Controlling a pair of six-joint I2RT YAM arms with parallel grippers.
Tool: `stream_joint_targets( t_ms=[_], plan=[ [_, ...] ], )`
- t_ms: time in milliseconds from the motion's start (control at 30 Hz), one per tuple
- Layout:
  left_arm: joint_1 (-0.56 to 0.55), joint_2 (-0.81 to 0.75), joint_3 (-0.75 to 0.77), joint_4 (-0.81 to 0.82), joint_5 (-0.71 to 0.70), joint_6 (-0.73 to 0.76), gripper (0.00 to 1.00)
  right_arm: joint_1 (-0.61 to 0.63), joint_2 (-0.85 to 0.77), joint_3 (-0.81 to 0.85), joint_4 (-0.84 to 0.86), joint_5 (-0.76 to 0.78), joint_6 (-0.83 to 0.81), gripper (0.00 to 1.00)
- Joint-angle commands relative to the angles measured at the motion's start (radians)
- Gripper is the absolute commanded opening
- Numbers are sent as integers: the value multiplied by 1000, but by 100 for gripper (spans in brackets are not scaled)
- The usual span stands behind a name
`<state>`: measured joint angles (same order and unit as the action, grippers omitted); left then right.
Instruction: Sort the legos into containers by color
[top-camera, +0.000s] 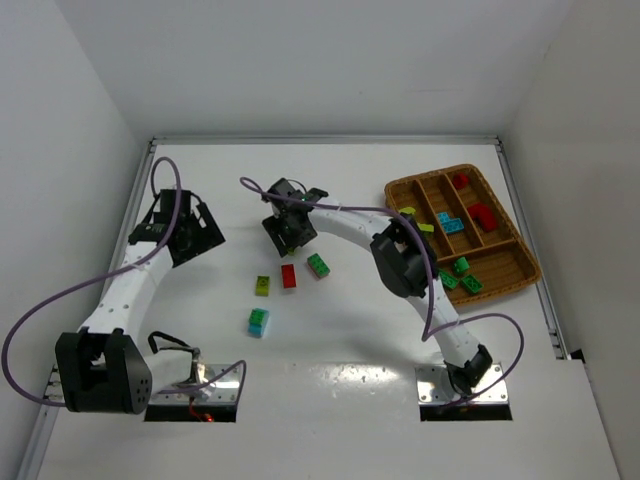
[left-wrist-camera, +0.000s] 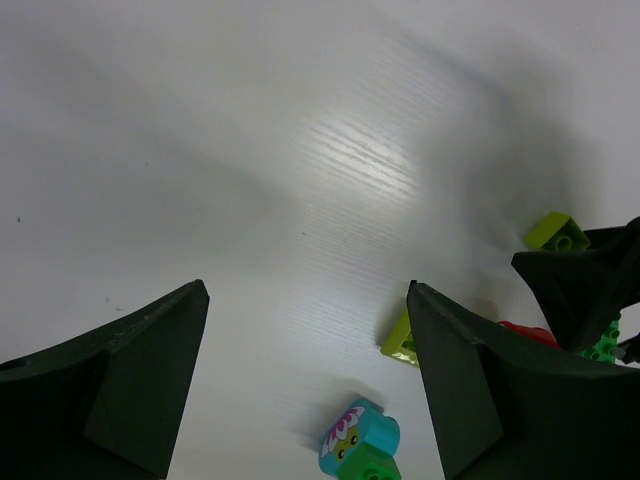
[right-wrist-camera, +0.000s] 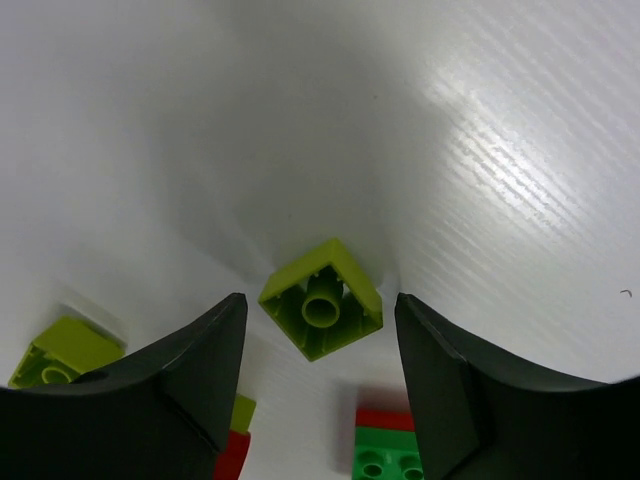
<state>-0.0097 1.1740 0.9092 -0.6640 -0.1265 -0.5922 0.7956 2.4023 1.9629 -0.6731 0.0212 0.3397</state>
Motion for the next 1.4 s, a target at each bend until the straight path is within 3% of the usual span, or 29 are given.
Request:
stream_joint_targets(
  t_ms=[0,200,433,567,767,900,1033,1100,1133,1167,1267,1367],
  plan=[
    [11,-28,-6,-5,16,12,87,11,1,1,75,52,15,61],
    [20,-37,-6,-5,27,22,87,11,-14,-10,86,117,25,40],
    [20,-28,-6,-5,48,31,87,-30,-239,-169,124,305,117,34],
    [-19,-19,-6,-5,48,31,87,-180,-429,-382,135,399,244,34],
    [-29,1,-6,4,59,31,87,-422,-615,-623,172,378,315,34],
    [-38,10,-6,4,68,31,87,-533,-608,-634,161,358,306,37],
    [-38,-14,3,17,47,5,87,-569,-494,-492,135,377,306,39],
    [-38,-27,13,17,47,5,87,-578,-434,-444,124,397,318,57],
    [-38,-27,23,17,47,5,87,-578,-422,-397,104,408,329,72],
    [-38,-27,23,8,47,5,87,-578,-413,-377,84,408,329,77],
    [-38,-27,34,7,38,5,87,-540,-449,-360,75,456,329,78],
    [-38,-27,34,7,28,5,87,-467,-567,-452,124,476,320,70]
  ],
)
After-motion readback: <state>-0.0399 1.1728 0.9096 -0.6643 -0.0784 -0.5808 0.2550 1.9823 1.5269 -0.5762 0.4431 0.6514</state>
